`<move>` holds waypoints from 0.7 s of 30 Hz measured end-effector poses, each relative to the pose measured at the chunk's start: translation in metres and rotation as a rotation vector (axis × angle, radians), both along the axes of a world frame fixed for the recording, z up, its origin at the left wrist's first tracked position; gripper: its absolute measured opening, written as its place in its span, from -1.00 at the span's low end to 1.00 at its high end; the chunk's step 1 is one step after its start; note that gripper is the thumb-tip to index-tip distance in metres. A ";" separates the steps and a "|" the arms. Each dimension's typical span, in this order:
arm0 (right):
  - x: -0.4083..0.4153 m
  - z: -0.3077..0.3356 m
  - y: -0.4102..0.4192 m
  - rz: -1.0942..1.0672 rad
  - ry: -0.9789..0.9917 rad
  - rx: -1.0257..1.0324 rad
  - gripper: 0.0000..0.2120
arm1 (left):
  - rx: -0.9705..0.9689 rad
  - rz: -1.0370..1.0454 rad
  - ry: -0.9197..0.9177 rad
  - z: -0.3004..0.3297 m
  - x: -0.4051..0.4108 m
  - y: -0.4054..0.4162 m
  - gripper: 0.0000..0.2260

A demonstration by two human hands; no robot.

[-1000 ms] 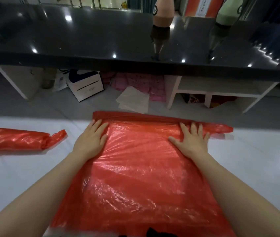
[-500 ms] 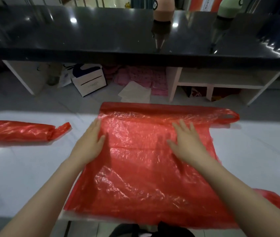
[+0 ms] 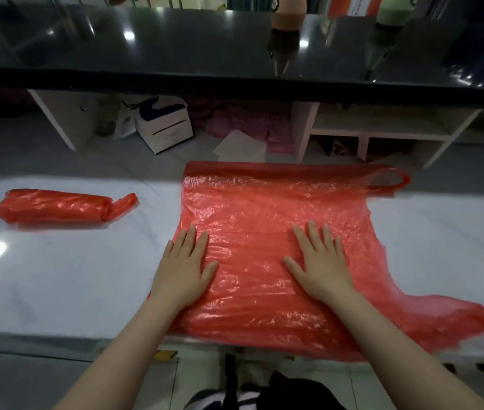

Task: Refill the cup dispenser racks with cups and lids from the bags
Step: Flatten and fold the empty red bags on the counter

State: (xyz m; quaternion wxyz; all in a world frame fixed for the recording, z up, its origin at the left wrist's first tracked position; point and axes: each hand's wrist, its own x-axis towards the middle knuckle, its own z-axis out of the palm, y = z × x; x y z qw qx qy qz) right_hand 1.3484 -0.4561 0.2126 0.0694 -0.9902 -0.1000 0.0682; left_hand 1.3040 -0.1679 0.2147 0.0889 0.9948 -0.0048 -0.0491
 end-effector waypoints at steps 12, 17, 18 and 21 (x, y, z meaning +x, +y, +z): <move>-0.030 0.013 -0.016 -0.070 0.075 -0.078 -0.31 | -0.079 -0.014 0.025 0.008 -0.032 0.006 -0.29; -0.028 0.027 -0.002 -0.073 0.101 -0.075 -0.31 | 0.001 -0.002 0.048 0.006 -0.037 0.007 -0.28; -0.026 0.032 0.005 -0.067 0.050 -0.060 -0.32 | 0.008 0.000 0.047 0.005 -0.037 0.008 -0.29; -0.014 0.048 0.038 0.027 -0.083 0.043 -0.39 | 0.021 0.004 0.042 0.004 -0.035 0.007 -0.31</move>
